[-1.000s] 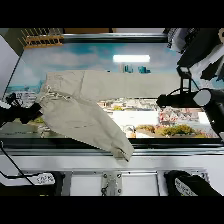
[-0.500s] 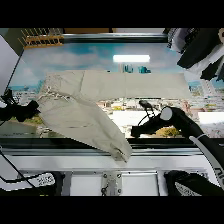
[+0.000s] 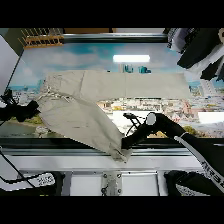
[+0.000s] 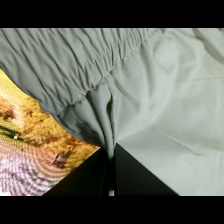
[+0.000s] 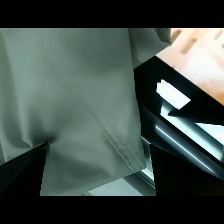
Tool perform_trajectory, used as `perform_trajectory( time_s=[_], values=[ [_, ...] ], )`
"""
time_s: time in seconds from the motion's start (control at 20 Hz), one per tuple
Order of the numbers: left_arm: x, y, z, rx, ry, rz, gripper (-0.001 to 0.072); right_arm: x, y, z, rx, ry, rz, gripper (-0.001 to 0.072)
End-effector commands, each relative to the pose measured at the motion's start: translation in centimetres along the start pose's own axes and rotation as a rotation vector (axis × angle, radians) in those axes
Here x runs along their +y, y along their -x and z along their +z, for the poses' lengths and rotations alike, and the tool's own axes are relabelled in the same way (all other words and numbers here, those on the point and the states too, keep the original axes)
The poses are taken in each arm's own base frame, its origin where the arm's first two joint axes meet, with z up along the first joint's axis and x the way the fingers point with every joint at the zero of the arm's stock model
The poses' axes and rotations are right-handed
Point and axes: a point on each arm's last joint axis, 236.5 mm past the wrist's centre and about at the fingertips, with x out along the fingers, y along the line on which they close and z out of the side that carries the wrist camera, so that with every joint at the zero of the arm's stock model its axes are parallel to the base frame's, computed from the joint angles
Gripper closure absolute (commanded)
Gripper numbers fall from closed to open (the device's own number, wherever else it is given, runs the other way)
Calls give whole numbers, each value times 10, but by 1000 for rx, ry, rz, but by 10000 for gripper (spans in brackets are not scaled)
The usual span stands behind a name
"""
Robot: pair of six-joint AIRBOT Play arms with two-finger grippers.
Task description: Fold the clothes and pants, and hang the long-sleeved shirts on hangers.
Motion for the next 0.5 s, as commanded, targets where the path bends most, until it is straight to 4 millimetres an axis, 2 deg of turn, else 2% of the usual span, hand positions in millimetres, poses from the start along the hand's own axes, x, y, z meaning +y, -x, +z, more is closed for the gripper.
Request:
perform_trajectory(
  time_s=[0.0,0.1,0.15,0.25,0.3,0.35,0.4,0.45],
  values=[
    [0,1,1,-3,0,-1,699,1,-11,-2,30,-11,23,3],
    [0,1,1,-4,0,-1,699,2,-10,1,24,-6,24,12],
    [0,1,1,-4,0,-1,699,3,-9,4,18,7,25,92],
    [-1,1,0,0,0,-1,699,4,-6,11,-4,29,21,407],
    [-1,1,0,1,0,-2,699,4,-5,14,-12,55,15,666],
    [-2,2,-1,6,-1,-4,699,-1,1,16,-9,79,-16,705],
    [-3,6,-1,0,-10,-4,699,-9,13,15,4,96,-66,706],
    [-6,14,3,-22,-30,-8,699,-23,36,13,23,117,-144,706]
  ],
)
